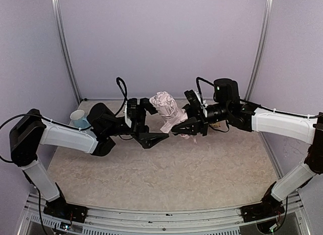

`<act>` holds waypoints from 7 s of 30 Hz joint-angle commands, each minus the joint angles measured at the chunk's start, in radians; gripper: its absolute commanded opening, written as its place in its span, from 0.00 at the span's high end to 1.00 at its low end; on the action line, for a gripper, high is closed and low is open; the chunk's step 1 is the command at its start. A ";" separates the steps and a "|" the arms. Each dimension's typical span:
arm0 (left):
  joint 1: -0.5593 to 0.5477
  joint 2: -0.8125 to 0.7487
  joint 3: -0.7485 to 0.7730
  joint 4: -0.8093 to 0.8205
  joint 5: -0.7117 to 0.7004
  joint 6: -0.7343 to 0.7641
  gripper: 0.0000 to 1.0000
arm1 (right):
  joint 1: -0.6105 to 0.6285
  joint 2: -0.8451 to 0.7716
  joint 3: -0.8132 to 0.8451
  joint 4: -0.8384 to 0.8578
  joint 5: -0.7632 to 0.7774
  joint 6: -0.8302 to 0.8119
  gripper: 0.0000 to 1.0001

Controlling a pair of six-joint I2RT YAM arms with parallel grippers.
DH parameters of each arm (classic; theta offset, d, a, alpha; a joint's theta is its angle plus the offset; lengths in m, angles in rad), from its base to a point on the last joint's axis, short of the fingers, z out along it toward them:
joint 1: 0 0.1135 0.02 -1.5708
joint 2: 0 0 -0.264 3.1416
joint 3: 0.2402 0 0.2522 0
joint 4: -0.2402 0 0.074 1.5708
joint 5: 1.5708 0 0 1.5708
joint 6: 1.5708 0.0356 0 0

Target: Put away the umbrella

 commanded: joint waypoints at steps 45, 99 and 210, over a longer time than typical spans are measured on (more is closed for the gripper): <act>0.158 -0.058 0.109 -0.720 -0.492 0.033 1.00 | -0.152 -0.098 -0.208 0.253 0.341 0.121 0.00; -0.296 0.442 0.393 -1.488 -1.105 0.616 0.28 | -0.154 -0.232 -0.211 0.160 0.455 0.071 0.00; 0.224 0.649 0.712 -2.163 0.203 0.742 0.66 | 0.156 0.273 -0.244 0.153 0.865 -0.345 0.00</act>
